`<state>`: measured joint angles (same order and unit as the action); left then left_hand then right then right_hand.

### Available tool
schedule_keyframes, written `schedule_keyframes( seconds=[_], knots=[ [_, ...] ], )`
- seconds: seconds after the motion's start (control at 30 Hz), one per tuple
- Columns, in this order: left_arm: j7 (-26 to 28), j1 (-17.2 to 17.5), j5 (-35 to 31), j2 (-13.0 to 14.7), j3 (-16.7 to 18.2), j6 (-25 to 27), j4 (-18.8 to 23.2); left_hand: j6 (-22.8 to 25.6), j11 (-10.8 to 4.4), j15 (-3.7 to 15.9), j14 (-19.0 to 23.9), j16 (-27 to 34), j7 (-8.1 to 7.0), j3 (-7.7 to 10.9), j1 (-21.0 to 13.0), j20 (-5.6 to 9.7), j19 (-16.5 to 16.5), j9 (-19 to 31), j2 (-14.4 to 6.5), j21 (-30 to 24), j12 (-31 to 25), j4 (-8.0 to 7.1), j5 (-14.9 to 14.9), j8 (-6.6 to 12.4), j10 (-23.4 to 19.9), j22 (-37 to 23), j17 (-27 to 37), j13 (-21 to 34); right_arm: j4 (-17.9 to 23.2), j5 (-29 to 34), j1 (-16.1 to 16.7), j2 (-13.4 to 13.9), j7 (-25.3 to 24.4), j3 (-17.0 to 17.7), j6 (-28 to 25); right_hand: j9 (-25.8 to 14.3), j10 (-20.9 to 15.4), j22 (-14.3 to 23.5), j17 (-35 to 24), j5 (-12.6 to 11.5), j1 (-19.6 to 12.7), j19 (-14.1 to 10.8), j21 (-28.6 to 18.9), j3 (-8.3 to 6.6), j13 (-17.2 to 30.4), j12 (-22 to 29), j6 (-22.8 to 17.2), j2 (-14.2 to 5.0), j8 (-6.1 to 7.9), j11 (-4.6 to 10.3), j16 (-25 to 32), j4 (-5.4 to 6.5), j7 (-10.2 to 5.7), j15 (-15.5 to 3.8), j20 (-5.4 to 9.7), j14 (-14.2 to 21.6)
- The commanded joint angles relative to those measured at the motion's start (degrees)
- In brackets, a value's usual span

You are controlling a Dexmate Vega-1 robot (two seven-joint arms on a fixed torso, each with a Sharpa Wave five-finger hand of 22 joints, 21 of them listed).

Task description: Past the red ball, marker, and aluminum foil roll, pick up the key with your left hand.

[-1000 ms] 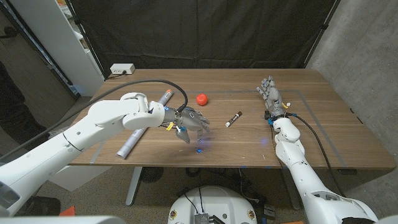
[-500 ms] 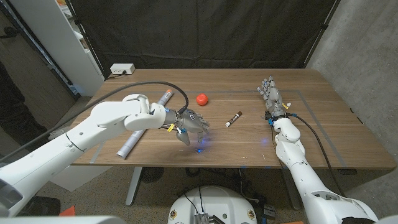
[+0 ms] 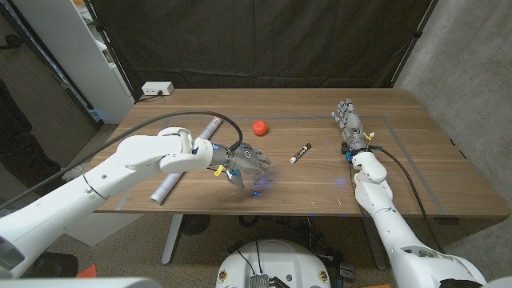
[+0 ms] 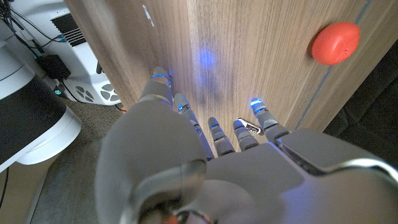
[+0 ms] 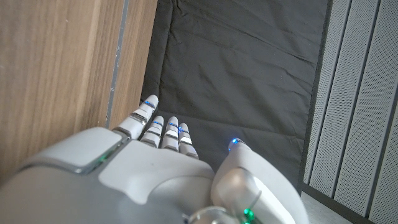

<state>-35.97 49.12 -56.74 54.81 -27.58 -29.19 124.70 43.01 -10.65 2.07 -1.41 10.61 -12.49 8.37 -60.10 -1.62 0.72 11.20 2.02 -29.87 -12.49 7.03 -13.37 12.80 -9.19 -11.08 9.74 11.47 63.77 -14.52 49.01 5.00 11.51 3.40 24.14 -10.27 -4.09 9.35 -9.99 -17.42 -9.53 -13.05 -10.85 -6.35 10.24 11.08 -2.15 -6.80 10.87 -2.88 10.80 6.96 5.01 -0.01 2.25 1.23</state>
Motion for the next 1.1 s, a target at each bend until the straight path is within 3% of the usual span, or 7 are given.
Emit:
schedule_keyframes(
  seconds=[0.03,1.1],
  knots=[
    [2.52,0.59,-1.84,0.32,-0.14,-0.25,-0.72,0.74,-0.20,4.93,0.47,0.11,-0.01,-0.27,0.03,0.10,-0.40,0.06,-0.46,0.02,-0.30,-0.16,-0.30,0.27,-0.44,-0.07,0.06,0.14,-0.23,0.18,-0.15,0.06,-0.08,-0.05,-0.04,-0.07,-0.45,0.18,-0.20,-0.22,-0.37,-0.49,0.13,-0.02,0.28,-0.12,-0.46,0.32,-0.03,0.01,-0.11,-0.18,0.15,0.20,0.71,0.57],
    [5.07,-2.58,-2.66,-1.43,-3.38,-2.85,-5.07,3.72,-0.52,5.06,1.27,0.09,0.28,-0.55,-0.31,0.60,-1.19,-0.01,-1.17,0.08,-0.39,-0.02,-0.91,0.68,-1.59,-0.14,0.03,0.11,-4.13,0.96,-2.15,0.21,-0.20,0.33,1.03,-0.07,-0.64,0.18,-0.18,-0.28,-0.33,-0.67,0.12,0.06,0.27,-0.10,-0.70,0.43,0.02,0.15,-0.09,-0.25,0.04,0.12,0.66,0.77]
  ],
)
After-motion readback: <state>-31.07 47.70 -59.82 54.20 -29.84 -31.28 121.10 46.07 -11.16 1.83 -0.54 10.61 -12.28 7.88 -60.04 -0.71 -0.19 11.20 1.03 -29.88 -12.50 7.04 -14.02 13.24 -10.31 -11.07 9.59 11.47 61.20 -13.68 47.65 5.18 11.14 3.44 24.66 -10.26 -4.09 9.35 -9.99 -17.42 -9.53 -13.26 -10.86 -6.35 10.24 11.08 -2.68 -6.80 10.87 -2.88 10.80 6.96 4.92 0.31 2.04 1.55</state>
